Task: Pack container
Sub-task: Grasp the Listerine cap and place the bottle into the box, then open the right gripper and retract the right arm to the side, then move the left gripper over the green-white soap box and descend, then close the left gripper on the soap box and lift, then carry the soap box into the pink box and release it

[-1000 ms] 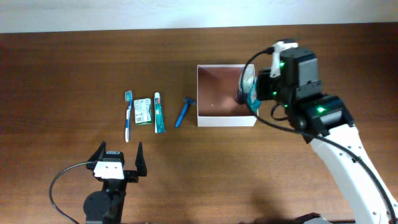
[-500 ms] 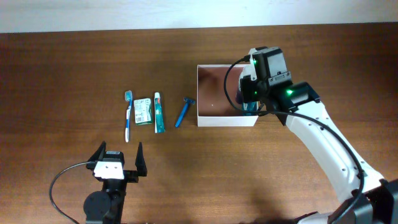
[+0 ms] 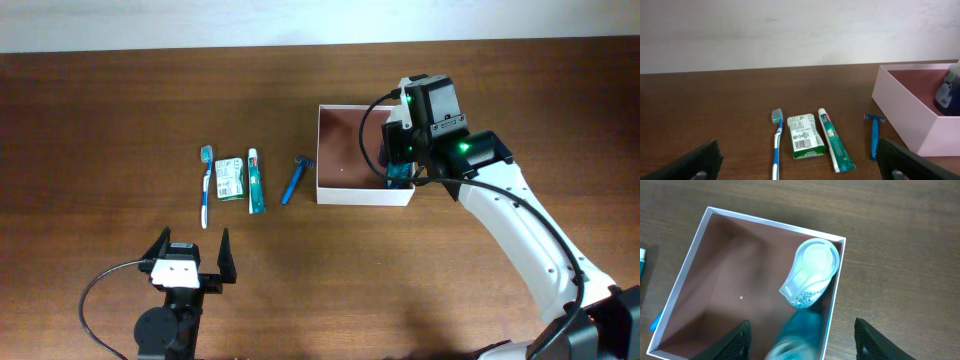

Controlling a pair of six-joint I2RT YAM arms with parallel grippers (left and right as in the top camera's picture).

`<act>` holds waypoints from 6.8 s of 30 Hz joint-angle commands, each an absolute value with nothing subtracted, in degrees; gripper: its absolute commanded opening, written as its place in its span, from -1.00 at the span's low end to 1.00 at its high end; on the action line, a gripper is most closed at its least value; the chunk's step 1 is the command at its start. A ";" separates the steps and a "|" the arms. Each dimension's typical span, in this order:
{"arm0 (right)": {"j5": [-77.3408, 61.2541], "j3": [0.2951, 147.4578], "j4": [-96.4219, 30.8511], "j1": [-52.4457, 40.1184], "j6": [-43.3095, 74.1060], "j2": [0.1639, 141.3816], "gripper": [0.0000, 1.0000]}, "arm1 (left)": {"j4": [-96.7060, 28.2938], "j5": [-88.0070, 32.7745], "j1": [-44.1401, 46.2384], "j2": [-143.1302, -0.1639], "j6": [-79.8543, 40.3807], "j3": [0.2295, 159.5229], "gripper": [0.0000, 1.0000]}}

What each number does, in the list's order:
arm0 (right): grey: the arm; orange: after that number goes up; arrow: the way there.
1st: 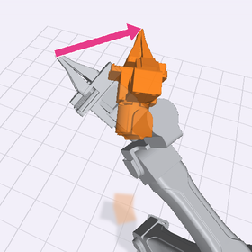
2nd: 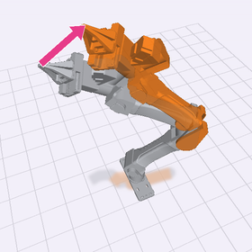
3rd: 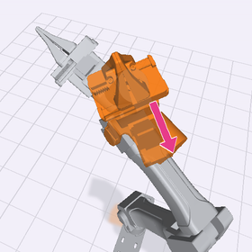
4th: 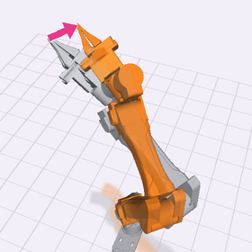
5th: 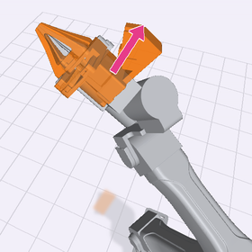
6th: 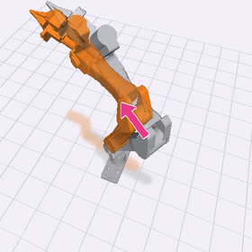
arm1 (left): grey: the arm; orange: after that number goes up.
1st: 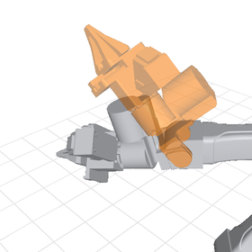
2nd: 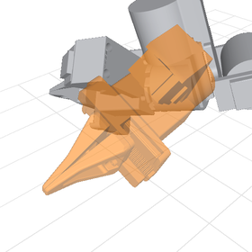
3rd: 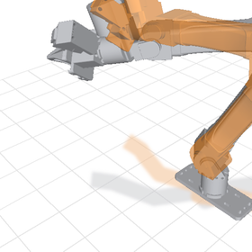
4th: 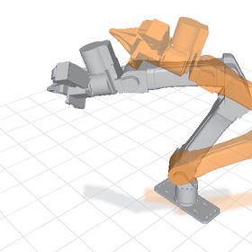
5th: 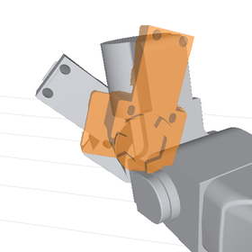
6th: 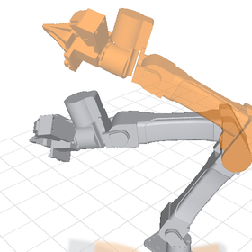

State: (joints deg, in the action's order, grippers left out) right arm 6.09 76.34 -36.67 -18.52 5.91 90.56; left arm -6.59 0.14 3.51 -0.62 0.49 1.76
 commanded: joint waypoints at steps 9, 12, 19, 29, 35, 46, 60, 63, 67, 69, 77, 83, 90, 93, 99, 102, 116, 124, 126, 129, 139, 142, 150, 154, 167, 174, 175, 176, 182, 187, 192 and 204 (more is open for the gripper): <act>11.94 80.97 -35.18 -18.20 6.00 86.54 0.32 | -6.50 -0.67 3.46 -0.34 1.58 1.43 0.99; 12.91 82.81 -36.21 -16.14 6.09 84.99 0.34 | -6.48 -0.67 3.46 -0.34 1.58 1.43 0.99; 12.88 82.94 -41.32 -3.40 8.54 84.05 0.49 | -6.50 -0.67 3.46 -0.34 1.58 1.43 0.99; 12.25 82.78 -46.78 13.58 9.96 84.88 0.97 | -6.50 -0.69 3.46 -0.34 1.58 1.43 0.99; 12.27 82.78 -46.76 13.54 9.93 84.97 0.97 | -6.50 -0.67 3.46 -0.34 1.58 1.43 0.99; 12.27 82.78 -46.76 13.54 9.93 84.97 0.97 | -0.67 1.65 3.46 -0.34 1.61 1.43 0.99; 12.27 82.78 -46.76 13.54 9.93 84.97 0.97 | -10.74 1.78 3.46 -12.56 4.86 18.11 0.99; 12.27 82.78 -46.76 13.54 9.93 84.97 0.97 | -17.06 2.33 3.46 -27.11 4.86 30.24 0.99; 12.27 82.78 -46.76 13.54 9.93 84.97 0.97 | -19.99 1.69 3.57 -42.94 4.82 38.89 0.99; 12.27 82.78 -46.76 13.54 9.93 84.97 0.97 | -18.37 1.28 3.57 -51.68 4.82 40.47 0.99; 12.25 82.78 -46.76 13.54 9.93 84.97 0.97 | -7.88 -6.28 3.60 -71.77 4.82 40.47 0.99; 12.27 82.78 -46.76 13.54 9.93 84.97 0.97 | 4.36 -6.26 3.60 -83.07 4.80 40.47 0.99; 12.27 82.78 -46.76 13.54 9.93 84.97 0.97 | 5.13 -6.26 3.60 -86.06 3.88 40.45 0.94; 12.27 82.78 -46.76 13.54 9.93 84.97 0.97 | 5.15 -6.15 3.60 -87.39 0.36 40.45 0.94; 12.27 82.78 -46.76 13.54 9.93 84.97 0.97 | 3.42 -2.11 3.60 -91.81 -5.61 40.45 0.93; 12.27 82.78 -46.76 13.54 9.93 84.97 0.97 | 4.38 -2.15 3.60 -93.69 -6.00 40.45 0.99; 12.27 82.78 -46.76 13.54 9.93 84.97 0.97 | 11.18 -2.15 3.99 -97.69 -5.98 40.45 0.61; 12.27 82.78 -46.76 13.54 9.93 84.97 0.97 | 11.49 -2.15 4.36 -97.71 -5.98 40.45 0.37; 12.27 82.78 -46.76 13.54 9.93 84.97 0.97 | 12.40 -2.13 5.10 -97.73 -5.96 40.45 0.29; 12.27 82.78 -46.76 13.54 9.93 84.97 0.97 | 13.26 -1.67 5.63 -97.82 -5.98 40.45 0.28; 12.27 82.78 -46.76 13.54 9.93 84.97 0.97 | 13.30 1.34 5.63 -100.60 -5.98 40.45 0.29; 12.27 82.78 -46.76 13.54 9.93 84.97 0.97 | 13.32 1.30 5.63 -100.84 -5.98 40.45 0.29; 12.27 82.78 -46.76 13.54 9.93 84.97 0.97 | 16.05 1.32 5.58 -100.51 -5.96 40.64 -0.34; 12.25 82.78 -46.76 13.54 9.93 84.97 0.97 | 15.81 1.32 5.58 -99.31 -5.96 40.99 -0.38; 12.27 82.78 -46.74 13.54 9.93 84.97 0.97 | 14.83 1.34 5.58 -94.94 -5.93 40.99 -0.46; 12.27 82.78 -46.76 13.54 9.93 84.97 0.97 | 10.72 1.26 5.80 -87.11 -5.98 40.99 -0.49; 12.27 82.78 -46.76 13.54 9.93 84.97 0.97 | 10.20 1.08 6.28 -85.36 -5.98 40.99 -0.52; 12.27 82.78 -46.76 13.54 9.93 84.97 0.97 | 9.74 0.86 7.27 -83.31 -5.98 40.99 -0.53; 12.27 82.78 -46.76 13.54 9.93 84.97 0.98 | 9.63 0.86 16.19 -75.46 -6.00 41.06 -0.53; 12.27 82.78 -46.76 13.54 9.93 84.97 0.97 | 12.60 0.91 23.70 -74.50 -6.42 41.43 -0.54; 12.27 82.78 -46.76 13.54 9.93 84.97 0.97 | 16.91 0.91 28.93 -74.54 -9.85 41.43 -0.54; 12.27 82.78 -46.76 13.54 9.93 84.97 0.97 | 28.16 1.52 35.86 -77.41 -9.85 41.43 -0.55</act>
